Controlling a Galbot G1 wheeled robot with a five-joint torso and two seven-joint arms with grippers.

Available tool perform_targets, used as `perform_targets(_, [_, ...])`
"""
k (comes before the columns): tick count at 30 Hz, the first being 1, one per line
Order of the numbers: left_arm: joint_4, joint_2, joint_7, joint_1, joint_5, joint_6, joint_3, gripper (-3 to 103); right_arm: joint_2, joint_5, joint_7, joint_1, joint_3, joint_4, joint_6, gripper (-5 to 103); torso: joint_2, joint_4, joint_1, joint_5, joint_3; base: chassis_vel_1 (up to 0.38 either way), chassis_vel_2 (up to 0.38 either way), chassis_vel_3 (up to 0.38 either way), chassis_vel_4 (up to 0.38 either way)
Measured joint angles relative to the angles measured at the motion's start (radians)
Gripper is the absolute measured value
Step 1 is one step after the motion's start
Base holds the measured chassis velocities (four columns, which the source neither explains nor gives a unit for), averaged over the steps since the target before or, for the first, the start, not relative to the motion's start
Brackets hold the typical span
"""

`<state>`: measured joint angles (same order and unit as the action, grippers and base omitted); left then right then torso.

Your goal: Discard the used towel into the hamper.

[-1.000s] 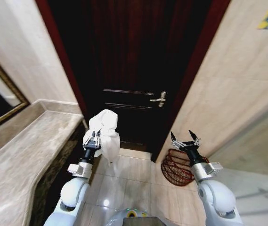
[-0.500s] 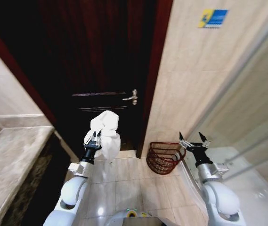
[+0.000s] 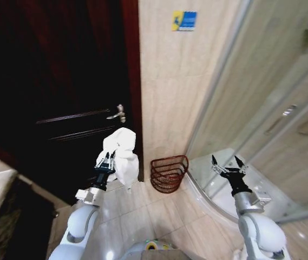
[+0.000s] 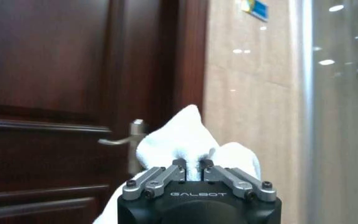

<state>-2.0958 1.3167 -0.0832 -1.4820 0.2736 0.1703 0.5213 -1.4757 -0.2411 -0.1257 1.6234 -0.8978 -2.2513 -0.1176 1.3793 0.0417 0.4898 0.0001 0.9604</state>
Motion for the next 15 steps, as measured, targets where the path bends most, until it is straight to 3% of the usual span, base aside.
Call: perform_targets(15, [0.040,0.008,0.010,0.036,-0.003,0.017,-0.012,11,-0.012,-0.021,0.016,-0.020,-0.021,-0.014,0.002,100,0.000,-0.0002,0.000,0.0000,0.000,-0.123,-0.112,-0.110,-0.114])
